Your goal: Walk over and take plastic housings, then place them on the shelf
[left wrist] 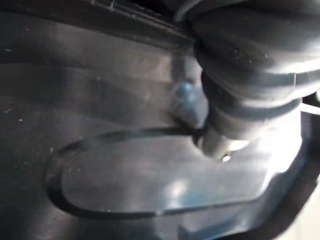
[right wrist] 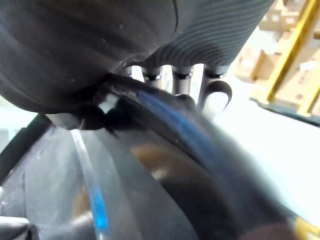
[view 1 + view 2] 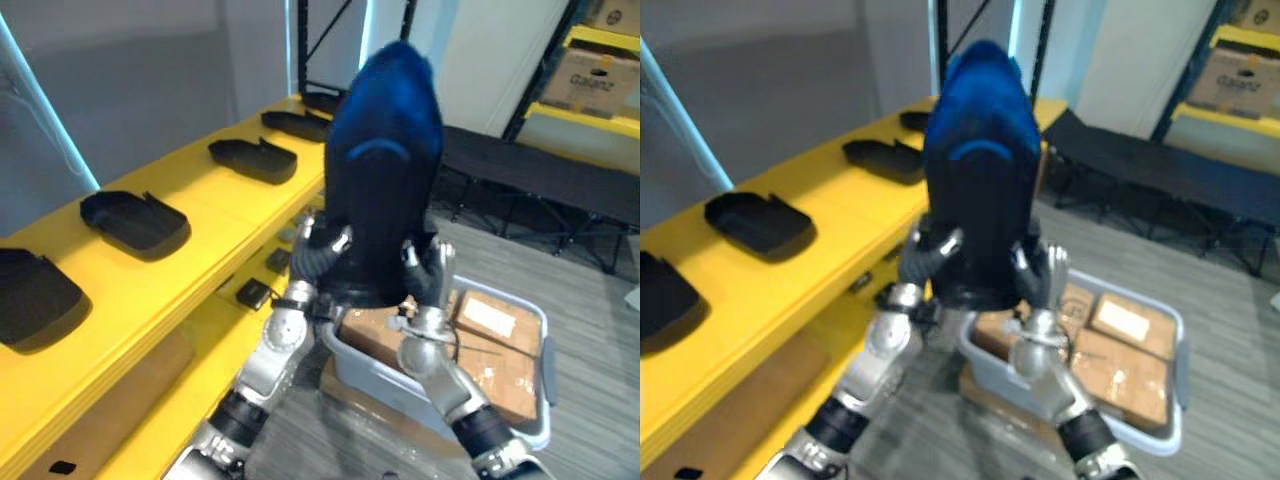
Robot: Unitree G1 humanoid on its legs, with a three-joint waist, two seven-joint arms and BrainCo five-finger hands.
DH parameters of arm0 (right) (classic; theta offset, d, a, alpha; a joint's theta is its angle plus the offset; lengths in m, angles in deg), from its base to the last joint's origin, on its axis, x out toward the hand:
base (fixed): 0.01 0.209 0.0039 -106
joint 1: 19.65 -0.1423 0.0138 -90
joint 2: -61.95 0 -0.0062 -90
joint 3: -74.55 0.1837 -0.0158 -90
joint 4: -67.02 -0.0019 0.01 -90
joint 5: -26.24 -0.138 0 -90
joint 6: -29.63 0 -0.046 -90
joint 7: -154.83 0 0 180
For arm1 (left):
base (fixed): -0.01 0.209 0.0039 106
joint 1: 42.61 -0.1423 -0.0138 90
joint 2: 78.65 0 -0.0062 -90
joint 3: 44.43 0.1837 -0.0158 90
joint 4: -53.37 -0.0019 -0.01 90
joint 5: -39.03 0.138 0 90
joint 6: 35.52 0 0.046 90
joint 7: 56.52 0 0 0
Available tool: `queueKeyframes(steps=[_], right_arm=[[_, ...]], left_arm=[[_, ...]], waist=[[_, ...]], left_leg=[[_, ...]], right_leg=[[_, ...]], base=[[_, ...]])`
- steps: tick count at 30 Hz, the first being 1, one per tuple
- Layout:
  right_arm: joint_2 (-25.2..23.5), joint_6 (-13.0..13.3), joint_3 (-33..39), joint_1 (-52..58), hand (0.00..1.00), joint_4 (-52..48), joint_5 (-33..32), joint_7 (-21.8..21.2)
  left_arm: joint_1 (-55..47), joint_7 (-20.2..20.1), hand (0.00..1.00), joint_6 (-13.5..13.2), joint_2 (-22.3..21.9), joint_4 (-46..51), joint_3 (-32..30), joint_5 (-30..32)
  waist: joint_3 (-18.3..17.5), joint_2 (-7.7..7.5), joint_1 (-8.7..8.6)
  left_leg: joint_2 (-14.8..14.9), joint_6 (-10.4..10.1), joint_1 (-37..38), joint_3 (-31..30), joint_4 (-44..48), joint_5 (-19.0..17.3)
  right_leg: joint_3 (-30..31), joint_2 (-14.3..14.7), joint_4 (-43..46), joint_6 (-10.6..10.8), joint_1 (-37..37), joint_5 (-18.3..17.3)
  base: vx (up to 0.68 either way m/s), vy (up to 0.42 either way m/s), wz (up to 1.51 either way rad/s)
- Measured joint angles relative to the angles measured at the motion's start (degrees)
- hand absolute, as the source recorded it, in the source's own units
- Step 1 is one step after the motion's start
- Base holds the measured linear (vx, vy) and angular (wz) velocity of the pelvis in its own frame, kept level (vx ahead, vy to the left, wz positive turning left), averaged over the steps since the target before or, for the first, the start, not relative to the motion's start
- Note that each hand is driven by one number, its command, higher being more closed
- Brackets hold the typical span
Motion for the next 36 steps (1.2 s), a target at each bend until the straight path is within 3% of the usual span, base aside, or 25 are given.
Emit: queueKeyframes(steps=[3,8,13,17,21,23,25,26,28,32,36], right_arm=[[0.00,0.53,-1.52,0.04,0.00,-0.37,-1.93,0.00],[-0.05,2.46,-3.99,0.07,0.00,-0.98,-3.76,-0.09],[-0.80,3.46,-5.02,0.10,0.00,-5.41,-7.21,-1.27],[-0.88,5.39,-4.88,0.14,0.00,-11.41,-11.59,-7.24],[-0.58,11.32,-3.32,1.50,0.00,-21.58,-19.84,-13.79],[-0.67,15.89,1.39,2.00,0.00,-29.28,-27.53,-20.21],[-0.52,17.66,5.83,3.18,0.00,-32.58,-32.94,-24.55],[-0.01,17.99,9.92,4.98,0.00,-34.41,-38.55,-29.22],[0.84,17.41,13.41,7.64,0.00,-34.99,-44.73,-34.13],[-0.03,13.18,19.82,15.43,0.00,-35.50,-58.96,-42.12],[-4.97,7.68,26.67,22.81,0.00,-27.67,-62.69,-44.39]], left_arm=[[-0.09,-0.14,1.00,0.08,0.61,1.02,-0.73,1.37],[-0.09,-1.16,1.00,0.30,2.47,2.57,-2.01,1.52],[-0.16,1.88,1.00,1.45,3.52,7.12,-2.78,4.03],[-0.29,4.11,1.00,1.49,3.36,10.31,-6.21,9.20],[-2.71,8.21,1.00,1.96,3.53,11.34,-10.06,19.98],[-4.98,9.75,1.00,3.89,4.02,11.30,-11.83,25.64],[-6.45,10.18,1.00,4.36,4.55,11.19,-13.11,27.62],[-7.43,10.73,1.00,4.52,5.26,10.97,-14.73,28.53],[-8.06,12.06,1.00,4.51,6.04,10.68,-17.03,28.60],[-10.48,14.93,1.00,4.04,5.95,10.69,-22.01,28.62],[-15.03,16.36,1.00,2.53,5.73,10.66,-26.63,26.60]], waist=[[-0.62,1.00,-0.05],[-0.75,1.15,-0.10],[-0.74,1.15,0.00],[-0.74,1.15,-0.05],[-0.74,1.15,-0.06],[-0.73,1.10,-0.09],[-0.72,1.06,-0.14],[-0.72,1.07,-0.25],[-0.71,1.07,-0.40],[-0.68,1.12,-0.48],[-0.50,1.32,-1.81]], left_leg=[[0.01,0.00,0.00,-0.04,0.00,0.00],[0.02,0.00,-0.07,-0.76,0.00,0.01],[0.01,-0.03,-0.10,-0.74,0.01,-0.01],[0.02,-0.03,-0.03,-0.71,0.01,-0.02],[0.02,-0.10,0.02,-0.67,0.01,-0.07],[0.02,-0.11,0.06,-0.64,0.01,-0.09],[0.03,-0.11,0.06,-0.61,0.00,-0.10],[0.03,-0.11,0.08,-0.52,0.00,-0.11],[0.06,-0.18,0.11,-0.21,-0.01,-0.20],[0.07,-0.36,0.13,0.70,-0.02,-0.85],[0.07,-0.21,0.06,1.21,-0.01,-1.05]], right_leg=[[-0.14,0.00,0.00,-0.06,0.00,-0.07],[-1.45,-0.07,0.00,-0.21,0.52,-0.17],[-1.51,-0.07,0.00,-0.23,0.50,-0.17],[-1.48,-0.05,0.00,-0.22,0.52,-0.17],[-1.42,-0.05,-0.01,-0.21,0.56,-0.18],[-1.35,-0.06,-0.01,-0.18,0.58,-0.19],[-1.33,-0.05,-0.01,-0.12,0.58,-0.24],[-1.26,-0.05,-0.01,-0.01,0.56,-0.32],[-1.15,-0.05,-0.01,0.02,0.50,-0.34],[-0.14,-0.05,-0.01,0.05,-0.21,-0.36],[0.35,-0.06,-0.01,0.19,-0.67,-0.46]], base=[[0.00,0.000,0.00],[0.00,0.002,0.05],[0.00,0.002,0.01],[0.00,0.000,0.00],[0.00,0.000,0.00],[0.00,0.000,0.00],[0.00,0.000,0.00],[0.00,0.000,0.00],[0.00,0.004,-0.02],[0.00,0.006,-0.10],[0.01,0.007,-0.06]])
